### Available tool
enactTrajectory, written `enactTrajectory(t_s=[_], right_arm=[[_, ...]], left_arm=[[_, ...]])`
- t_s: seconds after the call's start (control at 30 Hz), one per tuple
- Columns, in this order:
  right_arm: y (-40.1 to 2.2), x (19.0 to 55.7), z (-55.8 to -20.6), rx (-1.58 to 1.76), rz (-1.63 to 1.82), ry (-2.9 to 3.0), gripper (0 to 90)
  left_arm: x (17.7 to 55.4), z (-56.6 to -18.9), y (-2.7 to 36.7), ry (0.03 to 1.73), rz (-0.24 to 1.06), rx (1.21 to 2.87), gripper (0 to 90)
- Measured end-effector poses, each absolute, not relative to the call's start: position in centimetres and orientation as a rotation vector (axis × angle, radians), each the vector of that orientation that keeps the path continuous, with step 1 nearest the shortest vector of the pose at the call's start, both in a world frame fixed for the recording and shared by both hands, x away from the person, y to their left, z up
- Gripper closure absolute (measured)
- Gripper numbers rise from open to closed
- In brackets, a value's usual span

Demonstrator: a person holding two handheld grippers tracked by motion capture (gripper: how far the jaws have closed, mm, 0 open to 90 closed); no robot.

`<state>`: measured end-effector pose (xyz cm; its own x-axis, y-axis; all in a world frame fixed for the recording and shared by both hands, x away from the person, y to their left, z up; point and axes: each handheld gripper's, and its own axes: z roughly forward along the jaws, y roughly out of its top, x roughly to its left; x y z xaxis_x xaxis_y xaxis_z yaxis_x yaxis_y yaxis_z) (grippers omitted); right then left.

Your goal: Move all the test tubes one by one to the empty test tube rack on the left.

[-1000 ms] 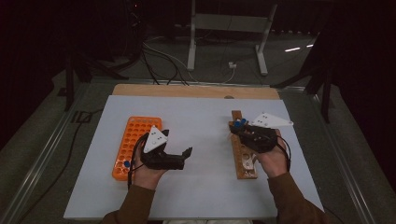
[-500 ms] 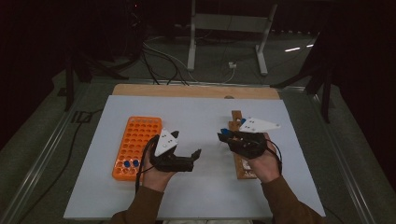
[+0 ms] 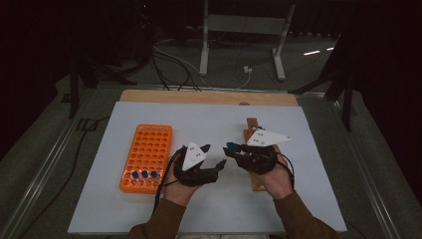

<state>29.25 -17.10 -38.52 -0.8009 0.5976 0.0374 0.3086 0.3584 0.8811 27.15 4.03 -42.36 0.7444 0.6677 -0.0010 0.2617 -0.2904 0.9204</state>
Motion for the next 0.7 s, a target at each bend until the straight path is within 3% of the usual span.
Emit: enactTrajectory(t_s=[0.27,0.47,0.7], right_arm=[[-16.36,28.93,-38.74,0.782,1.419,2.361,76.9],[-16.14,28.93,-38.78,0.779,1.428,2.373,76.9],[-16.24,29.03,-38.84,0.791,1.433,2.376,76.4]], left_arm=[[27.11,-42.52,3.58,0.688,0.451,1.885,67.2],[27.0,-42.66,3.39,0.666,0.456,1.892,75.9],[26.95,-42.75,3.24,0.656,0.458,1.895,78.4]])
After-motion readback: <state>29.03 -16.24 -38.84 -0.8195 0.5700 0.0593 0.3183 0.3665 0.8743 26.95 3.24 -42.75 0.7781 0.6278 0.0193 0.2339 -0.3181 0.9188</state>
